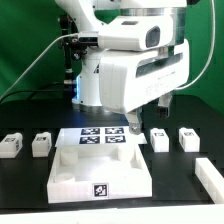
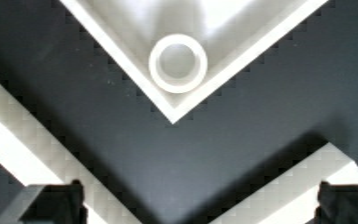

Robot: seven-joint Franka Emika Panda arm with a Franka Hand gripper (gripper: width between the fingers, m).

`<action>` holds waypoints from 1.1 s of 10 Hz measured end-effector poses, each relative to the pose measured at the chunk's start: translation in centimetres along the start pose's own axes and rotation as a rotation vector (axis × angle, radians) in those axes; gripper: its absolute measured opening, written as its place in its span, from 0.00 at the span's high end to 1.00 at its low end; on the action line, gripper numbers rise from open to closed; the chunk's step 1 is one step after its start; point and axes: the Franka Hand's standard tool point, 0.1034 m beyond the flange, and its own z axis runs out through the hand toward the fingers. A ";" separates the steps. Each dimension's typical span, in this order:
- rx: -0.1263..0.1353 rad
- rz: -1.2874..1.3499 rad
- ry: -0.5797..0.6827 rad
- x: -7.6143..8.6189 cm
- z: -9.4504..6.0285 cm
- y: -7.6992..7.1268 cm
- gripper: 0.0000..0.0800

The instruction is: Assemble one leg

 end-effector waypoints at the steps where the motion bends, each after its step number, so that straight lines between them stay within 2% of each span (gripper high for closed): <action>1: 0.000 0.000 0.000 0.0 0.0 0.0 0.19; 5: 0.000 -0.004 -0.001 -0.1 0.0 0.0 0.19; 6: 0.006 -0.054 -0.006 -0.6 0.4 -0.2 0.19; 8: 0.010 -0.162 -0.015 -3.2 1.4 -2.0 0.19; 10: -0.085 -0.559 0.002 -5.6 1.1 -2.8 0.19; 11: -0.121 -0.707 0.016 -6.4 1.1 -2.8 0.19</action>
Offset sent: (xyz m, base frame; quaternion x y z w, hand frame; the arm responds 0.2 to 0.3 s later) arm 0.0000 0.0000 0.0000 0.0000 0.0000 0.0000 1.0000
